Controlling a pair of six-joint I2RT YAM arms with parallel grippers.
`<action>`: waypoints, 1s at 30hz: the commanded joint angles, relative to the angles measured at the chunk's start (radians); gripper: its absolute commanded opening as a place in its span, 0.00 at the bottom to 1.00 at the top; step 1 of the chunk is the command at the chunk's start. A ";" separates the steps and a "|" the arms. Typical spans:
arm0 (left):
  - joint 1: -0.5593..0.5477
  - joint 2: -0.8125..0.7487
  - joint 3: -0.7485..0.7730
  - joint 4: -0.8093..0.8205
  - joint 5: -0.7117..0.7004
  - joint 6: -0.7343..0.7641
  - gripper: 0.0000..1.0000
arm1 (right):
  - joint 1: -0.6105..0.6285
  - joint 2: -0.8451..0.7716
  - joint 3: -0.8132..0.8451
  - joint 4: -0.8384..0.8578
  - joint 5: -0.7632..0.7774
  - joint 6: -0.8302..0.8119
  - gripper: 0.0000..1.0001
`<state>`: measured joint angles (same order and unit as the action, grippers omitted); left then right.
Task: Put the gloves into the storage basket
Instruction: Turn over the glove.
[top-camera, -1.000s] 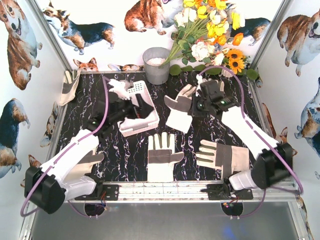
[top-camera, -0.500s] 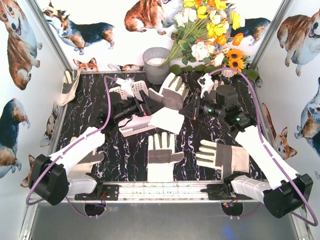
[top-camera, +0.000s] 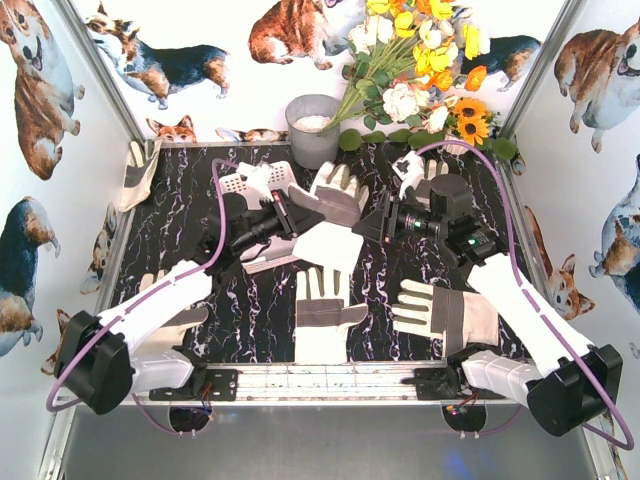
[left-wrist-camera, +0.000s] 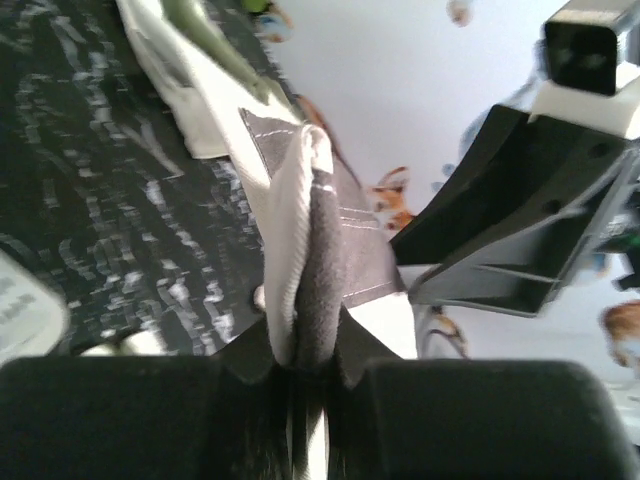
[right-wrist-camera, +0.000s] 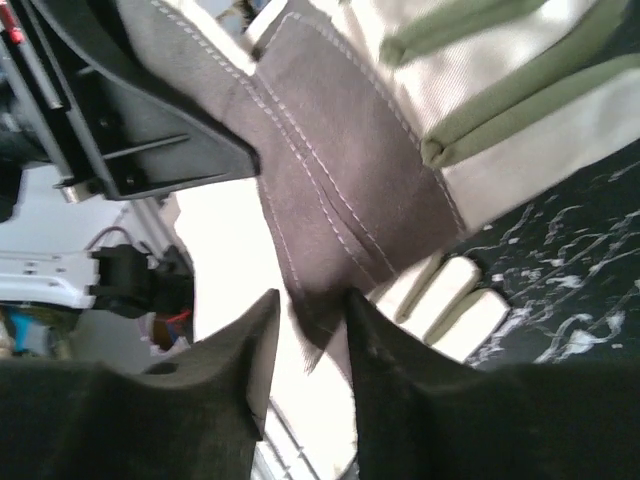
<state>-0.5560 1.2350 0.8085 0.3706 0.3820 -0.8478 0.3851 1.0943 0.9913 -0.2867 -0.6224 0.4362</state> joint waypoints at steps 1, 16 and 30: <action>-0.009 -0.061 0.037 -0.226 -0.117 0.177 0.00 | -0.003 -0.022 0.011 0.008 0.099 0.016 0.47; -0.159 -0.085 0.144 -0.677 -0.345 0.569 0.00 | 0.079 0.132 0.111 -0.004 0.165 0.700 0.71; -0.257 -0.015 0.190 -0.705 -0.398 0.639 0.00 | 0.165 0.327 0.267 -0.175 0.163 0.826 0.80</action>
<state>-0.7887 1.2129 0.9661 -0.3481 0.0044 -0.2340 0.5362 1.3834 1.2236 -0.4278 -0.4400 1.2171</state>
